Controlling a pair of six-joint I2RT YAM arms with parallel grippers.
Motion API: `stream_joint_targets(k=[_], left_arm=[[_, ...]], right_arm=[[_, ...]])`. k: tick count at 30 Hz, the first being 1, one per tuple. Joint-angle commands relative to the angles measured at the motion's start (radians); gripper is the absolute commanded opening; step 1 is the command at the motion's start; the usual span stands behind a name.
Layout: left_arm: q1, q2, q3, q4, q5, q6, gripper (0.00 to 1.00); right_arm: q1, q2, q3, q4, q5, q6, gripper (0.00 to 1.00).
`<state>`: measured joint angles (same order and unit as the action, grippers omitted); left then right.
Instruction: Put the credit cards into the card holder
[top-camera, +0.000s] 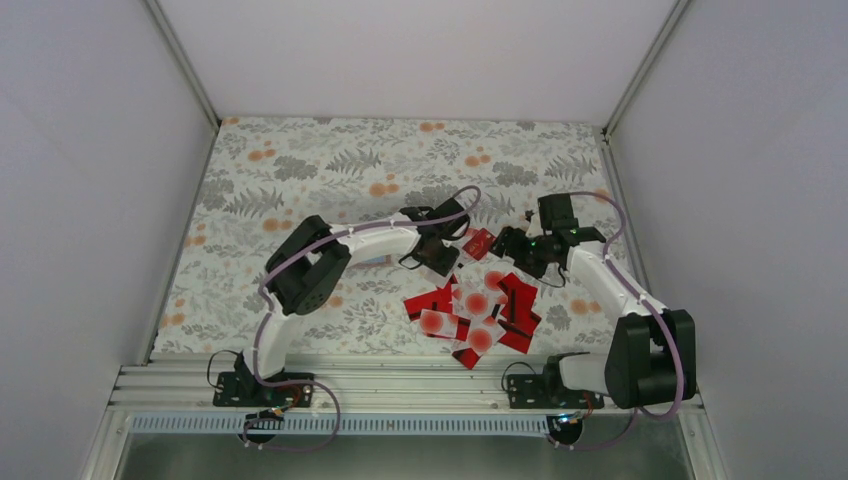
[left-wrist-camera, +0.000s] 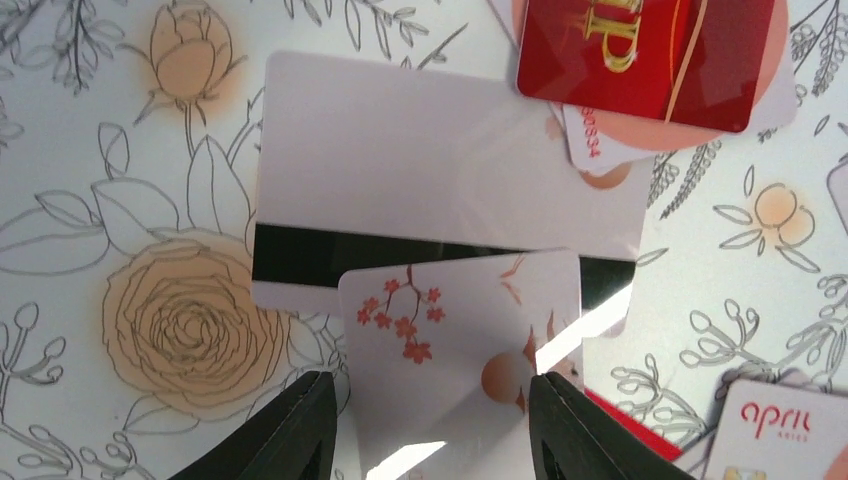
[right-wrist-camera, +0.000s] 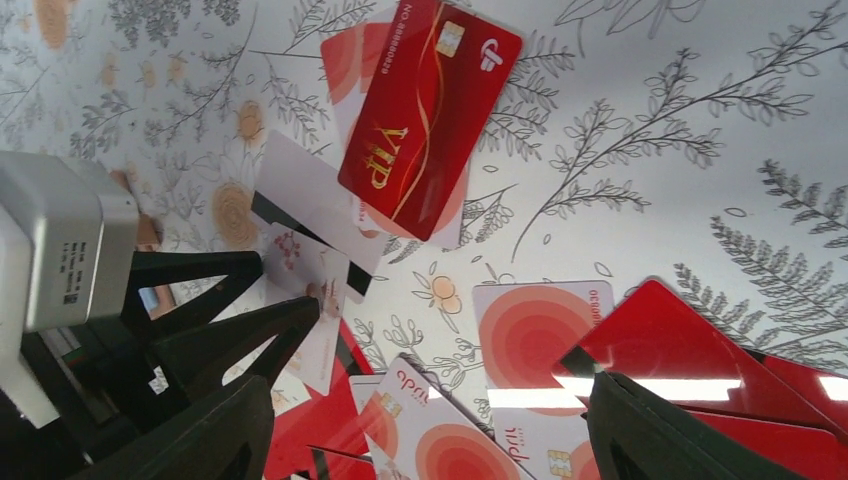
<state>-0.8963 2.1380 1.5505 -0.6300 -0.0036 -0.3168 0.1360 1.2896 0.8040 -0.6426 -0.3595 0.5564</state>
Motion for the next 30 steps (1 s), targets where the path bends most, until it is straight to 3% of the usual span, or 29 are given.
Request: stream_joint_targets(k=[1, 9, 14, 18, 22, 30], left_arm=[[0.024, -0.033, -0.004, -0.074, 0.107, 0.007, 0.49], [0.053, -0.227, -0.102, -0.064, 0.197, 0.051, 0.54], [0.052, -0.381, -0.264, -0.075, 0.216, 0.129, 0.60], [0.056, -0.469, -0.407, -0.053, 0.306, 0.138, 0.56], [0.056, -0.503, -0.482, -0.016, 0.399, 0.107, 0.51], [0.056, -0.511, -0.478, 0.022, 0.424, 0.129, 0.50]], right_arm=[[-0.005, -0.001, 0.004, 0.028, -0.061, -0.016, 0.80], [0.008, 0.028, -0.043, 0.007, -0.232, -0.078, 0.79], [0.087, 0.076, -0.071, -0.039, -0.311, -0.098, 0.78], [0.165, 0.099, -0.087, -0.063, -0.353, -0.102, 0.78], [0.215, 0.073, -0.116, -0.087, -0.382, -0.070, 0.78], [0.290, -0.033, -0.156, -0.296, -0.371, -0.046, 0.78]])
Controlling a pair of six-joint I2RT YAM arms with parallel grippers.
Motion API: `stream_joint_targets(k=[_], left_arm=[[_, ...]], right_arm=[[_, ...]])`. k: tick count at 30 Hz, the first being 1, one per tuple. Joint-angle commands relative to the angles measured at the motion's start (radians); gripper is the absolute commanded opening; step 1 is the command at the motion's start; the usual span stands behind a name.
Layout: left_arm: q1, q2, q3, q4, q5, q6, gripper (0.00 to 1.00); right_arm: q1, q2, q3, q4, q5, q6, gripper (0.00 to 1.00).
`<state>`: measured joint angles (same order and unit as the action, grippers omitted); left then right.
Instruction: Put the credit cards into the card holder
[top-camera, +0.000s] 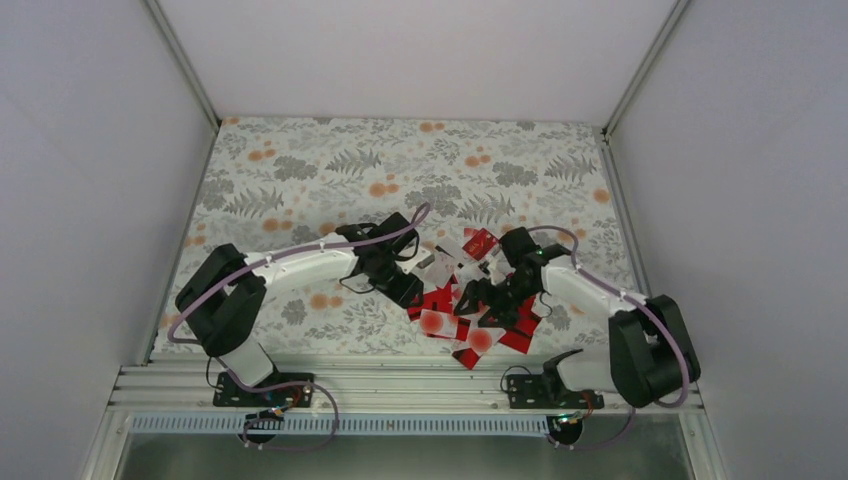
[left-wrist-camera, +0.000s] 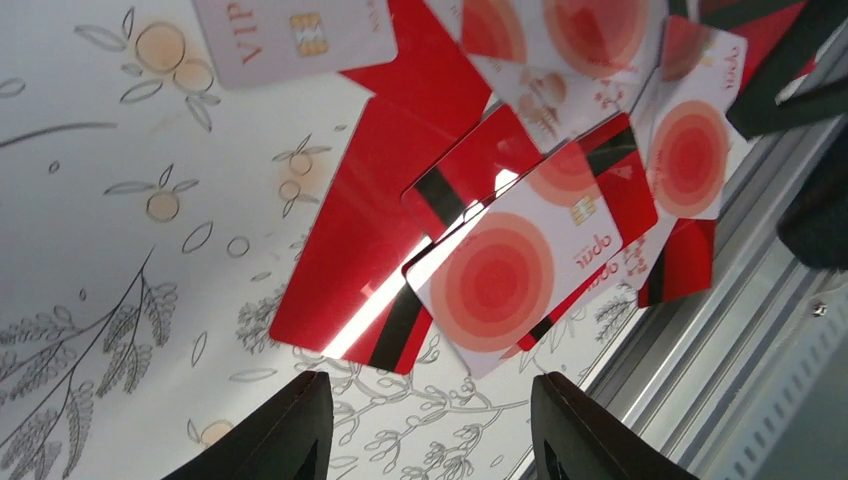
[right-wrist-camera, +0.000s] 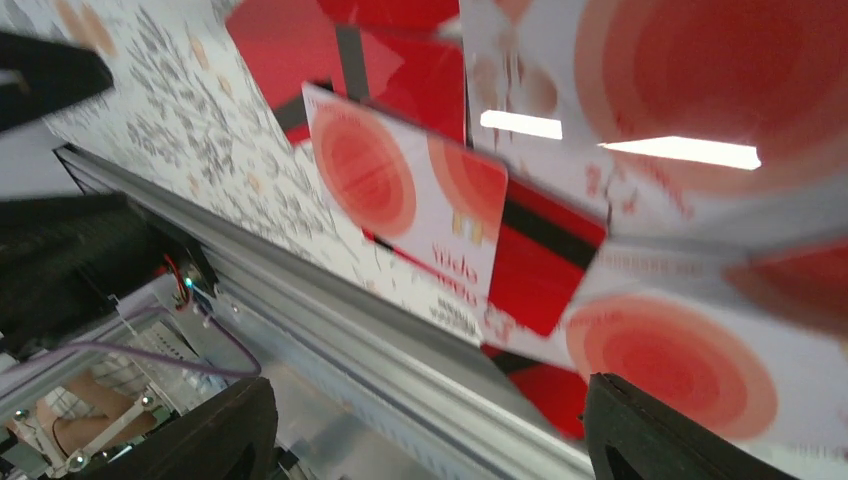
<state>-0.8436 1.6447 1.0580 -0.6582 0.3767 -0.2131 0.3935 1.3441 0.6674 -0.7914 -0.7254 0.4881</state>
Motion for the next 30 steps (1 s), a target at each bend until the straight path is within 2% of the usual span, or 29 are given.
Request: stream_joint_targets(k=[1, 6, 10, 14, 23, 30], left_arm=[[0.003, -0.004, 0.020, 0.054, 0.046, 0.033, 0.50], [0.003, 0.041, 0.072, 0.071, 0.051, 0.056, 0.50], [-0.001, 0.070, 0.115, 0.101, 0.108, 0.052, 0.49], [-0.010, 0.092, 0.098, 0.139, 0.130, 0.044, 0.47], [-0.013, 0.061, 0.028, 0.210, 0.157, 0.002, 0.46], [-0.017, 0.055, 0.019, 0.210, 0.161, -0.010, 0.45]], right_arm=[[0.038, -0.110, -0.027, -0.171, -0.001, 0.029, 0.78], [0.062, -0.212, -0.101, -0.272, 0.004, 0.076, 0.78], [0.076, -0.310, -0.158, -0.279, 0.003, 0.190, 0.77], [0.101, -0.350, -0.242, -0.181, -0.025, 0.297, 0.75], [0.126, -0.390, -0.350, 0.059, 0.027, 0.496, 0.70], [0.130, -0.384, -0.399, 0.167, 0.057, 0.552, 0.68]])
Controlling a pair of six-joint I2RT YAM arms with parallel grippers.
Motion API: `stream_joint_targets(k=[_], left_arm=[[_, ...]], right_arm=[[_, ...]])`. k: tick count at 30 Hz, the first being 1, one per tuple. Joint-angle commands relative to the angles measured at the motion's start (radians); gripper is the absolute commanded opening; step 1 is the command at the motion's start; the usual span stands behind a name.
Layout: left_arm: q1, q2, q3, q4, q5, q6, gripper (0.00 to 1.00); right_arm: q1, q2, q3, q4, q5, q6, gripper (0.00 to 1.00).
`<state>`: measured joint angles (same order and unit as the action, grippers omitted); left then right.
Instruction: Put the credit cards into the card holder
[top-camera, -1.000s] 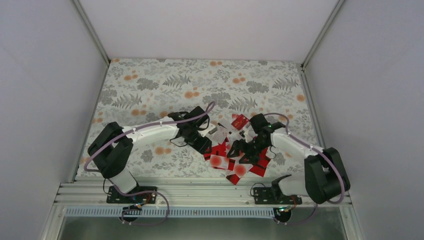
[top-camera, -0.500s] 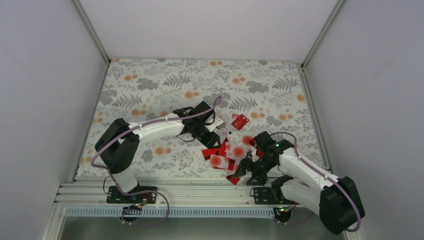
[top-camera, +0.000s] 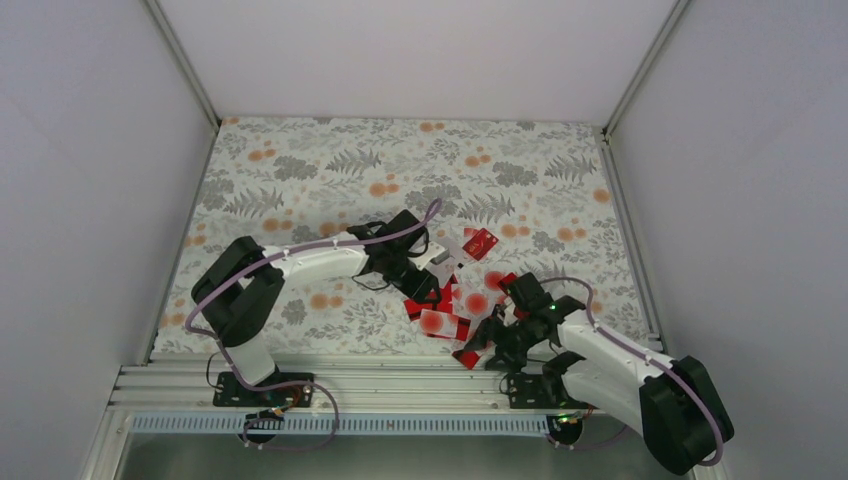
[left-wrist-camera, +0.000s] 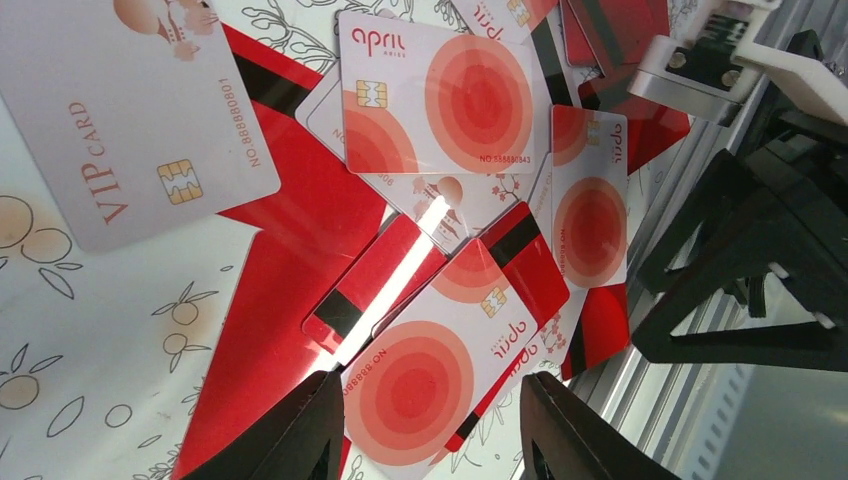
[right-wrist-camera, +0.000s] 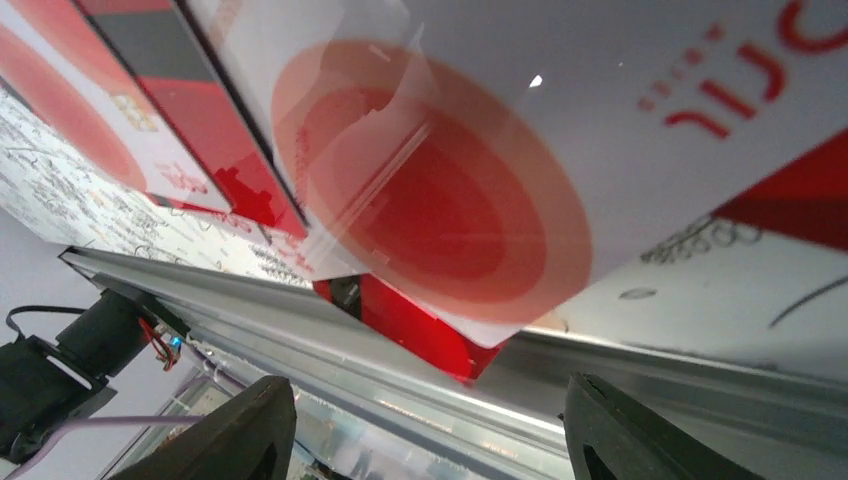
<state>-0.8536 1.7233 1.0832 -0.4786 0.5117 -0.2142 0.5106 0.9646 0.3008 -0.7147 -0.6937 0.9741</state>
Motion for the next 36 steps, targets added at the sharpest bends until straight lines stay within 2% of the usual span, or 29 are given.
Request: stream_joint_targets(k=[1, 8, 15, 26, 36], left_arm=[[-0.008, -0.021, -0.005, 0.029, 0.026, -0.010, 0.45], [-0.011, -0.005, 0.005, 0.026, 0.032, -0.011, 0.45], [-0.016, 0.024, 0.032, 0.015, 0.046, -0.004, 0.45], [-0.017, 0.034, 0.035, 0.006, 0.053, 0.006, 0.44], [-0.016, 0.027, 0.021, 0.019, 0.053, -0.005, 0.44]], right_arm=[[0.013, -0.004, -0.043, 0.103, 0.025, 0.071, 0.68], [0.013, -0.034, -0.105, 0.166, 0.021, 0.115, 0.65], [0.014, -0.110, -0.235, 0.306, -0.023, 0.189, 0.59], [0.015, -0.246, -0.333, 0.354, -0.063, 0.247, 0.55], [0.014, -0.247, -0.335, 0.350, -0.059, 0.250, 0.47]])
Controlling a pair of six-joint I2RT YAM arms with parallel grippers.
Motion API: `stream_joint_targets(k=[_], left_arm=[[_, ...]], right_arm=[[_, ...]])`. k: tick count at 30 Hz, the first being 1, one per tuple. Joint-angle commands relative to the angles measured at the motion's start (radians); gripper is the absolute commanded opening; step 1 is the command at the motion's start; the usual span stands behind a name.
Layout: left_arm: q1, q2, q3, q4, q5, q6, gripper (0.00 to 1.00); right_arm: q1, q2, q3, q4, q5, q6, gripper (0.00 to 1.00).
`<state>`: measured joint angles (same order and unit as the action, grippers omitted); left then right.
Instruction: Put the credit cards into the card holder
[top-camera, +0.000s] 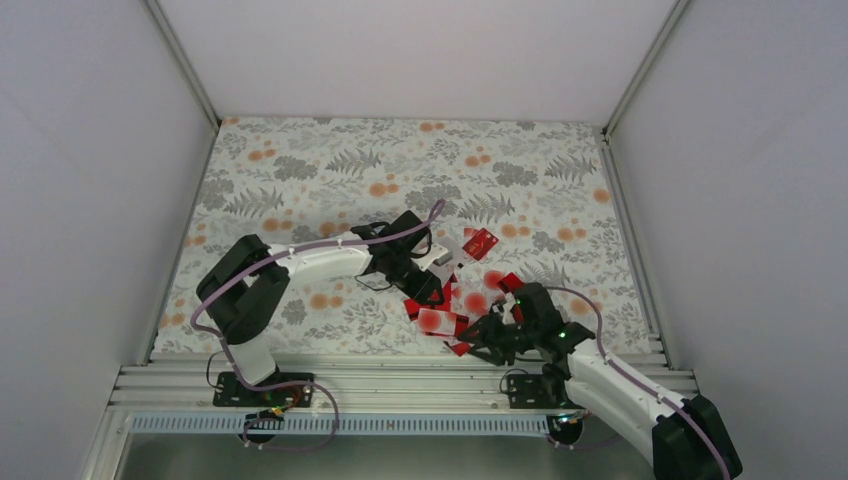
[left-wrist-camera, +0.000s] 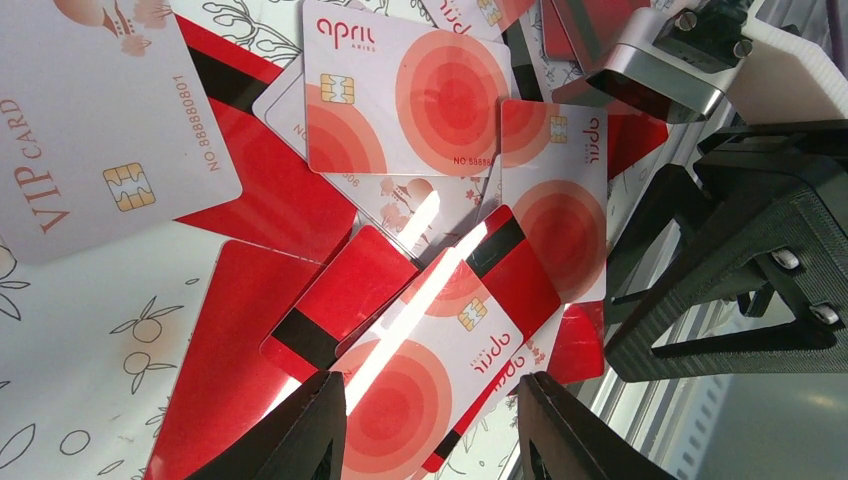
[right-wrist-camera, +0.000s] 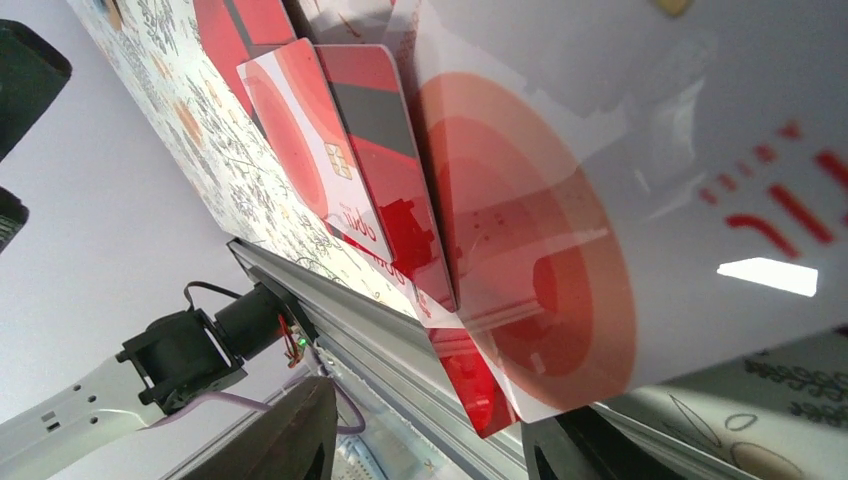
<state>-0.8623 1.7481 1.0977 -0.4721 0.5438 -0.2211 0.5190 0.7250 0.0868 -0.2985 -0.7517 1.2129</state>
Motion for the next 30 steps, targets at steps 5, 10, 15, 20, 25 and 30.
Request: stream_joint_targets(k=[5, 10, 15, 20, 25, 30], left_arm=[[-0.008, 0.000, -0.004, 0.021, 0.024, -0.003, 0.44], [-0.010, 0.005, -0.020, 0.032, 0.038, 0.001, 0.44], [-0.012, 0.025, -0.069, 0.080, 0.065, 0.006, 0.43], [-0.019, 0.069, -0.103, 0.122, 0.100, 0.016, 0.39], [-0.043, 0.101, -0.112, 0.126, 0.106, 0.042, 0.38], [-0.071, 0.135, -0.106, 0.112, 0.080, 0.057, 0.38]], right_arm=[[0.006, 0.009, -0.104, -0.067, 0.014, 0.010, 0.42], [0.006, 0.022, -0.098, -0.057, 0.028, 0.013, 0.35], [0.006, 0.033, -0.084, -0.037, 0.044, 0.018, 0.30], [0.006, 0.043, -0.081, -0.019, 0.050, 0.019, 0.27], [0.006, 0.044, -0.080, -0.006, 0.057, 0.023, 0.26], [0.004, 0.041, -0.079, 0.005, 0.065, 0.026, 0.26]])
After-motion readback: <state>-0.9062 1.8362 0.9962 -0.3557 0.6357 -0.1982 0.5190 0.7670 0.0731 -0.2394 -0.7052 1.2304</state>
